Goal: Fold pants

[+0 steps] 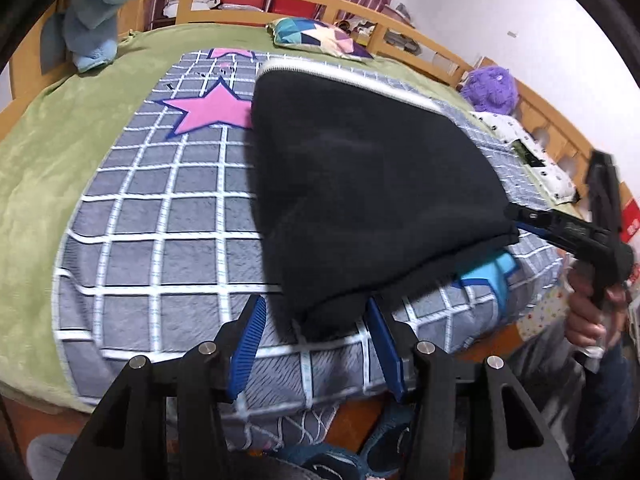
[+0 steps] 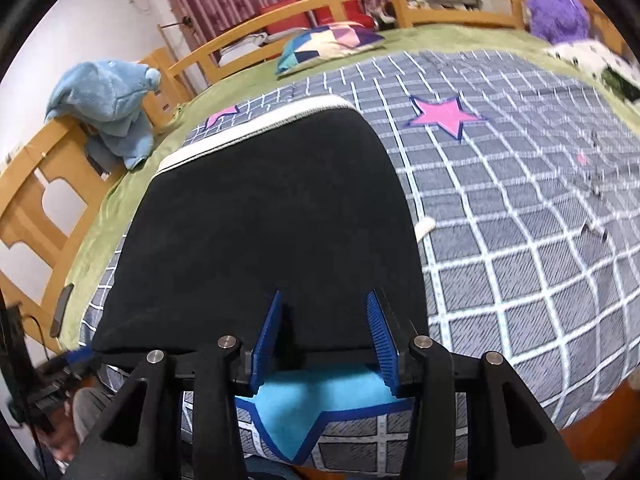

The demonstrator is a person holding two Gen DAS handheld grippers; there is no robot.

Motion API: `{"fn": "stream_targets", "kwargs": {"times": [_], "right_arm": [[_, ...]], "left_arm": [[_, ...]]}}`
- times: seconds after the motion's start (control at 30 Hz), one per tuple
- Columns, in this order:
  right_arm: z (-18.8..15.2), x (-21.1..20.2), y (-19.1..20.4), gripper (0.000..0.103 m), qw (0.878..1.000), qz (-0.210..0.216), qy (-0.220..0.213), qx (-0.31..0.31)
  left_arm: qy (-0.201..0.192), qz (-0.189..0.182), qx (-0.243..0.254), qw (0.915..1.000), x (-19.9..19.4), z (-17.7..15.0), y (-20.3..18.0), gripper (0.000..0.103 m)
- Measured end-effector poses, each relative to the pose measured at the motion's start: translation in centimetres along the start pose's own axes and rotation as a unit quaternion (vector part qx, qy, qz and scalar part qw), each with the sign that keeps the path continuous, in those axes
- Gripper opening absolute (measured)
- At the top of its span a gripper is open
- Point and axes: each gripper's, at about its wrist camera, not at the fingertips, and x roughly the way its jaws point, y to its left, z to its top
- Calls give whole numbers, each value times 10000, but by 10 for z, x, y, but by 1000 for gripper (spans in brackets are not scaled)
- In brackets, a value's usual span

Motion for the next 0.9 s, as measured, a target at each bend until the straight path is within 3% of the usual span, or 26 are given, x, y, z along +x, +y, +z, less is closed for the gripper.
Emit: {"fn": "stream_targets", "kwargs": {"times": [0.03, 0.07, 0.1, 0.2, 0.27, 0.3, 0.37, 0.43, 0.57, 0.7, 0.8, 0.9], "right_arm": [[-2, 0, 0, 44, 10000, -8, 9, 3], [-4, 1, 2, 44, 10000, -34, 4, -21], [-2, 4, 1, 44, 10000, -65, 2, -47], [-5, 6, 3, 44, 9999, -122, 45, -71], [-7, 4, 4, 44, 9999, -81, 31, -68], [-8, 3, 4, 44, 10000, -19, 22, -55], [-11, 5, 6, 45, 9999, 86, 75, -62], [-14, 11, 9, 45, 9996, -85, 151, -226], [-9, 6, 12, 45, 9982, -149, 184, -546], [7, -9, 10, 52, 9982, -100, -155, -573], [14, 0, 13, 52, 9973, -251, -190, -669], [13, 16, 10, 52, 9970, -407, -144, -636]], "left_arm": [[86, 161, -66, 9998, 11, 0, -3, 50], [122, 234, -111, 9996, 18, 2, -4, 41], [70, 160, -136, 9998, 20, 2, -5, 25], [-426, 134, -95, 9990, 4, 5, -6, 17], [-746, 410, 194, 9962, -10, 5, -8, 17], [-640, 488, 222, 9965, -9, 6, -5, 17], [-279, 252, 48, 9993, 0, 5, 5, 17], [-87, 99, -2, 9999, 1, 0, 10, 21], [-286, 12, 149, 9995, -29, -6, 12, 29], [-657, 17, 95, 9978, -51, 10, 8, 37], [-869, -112, 34, 9961, -50, 36, 0, 37], [-686, 81, 156, 9975, -24, 46, -15, 37]]}}
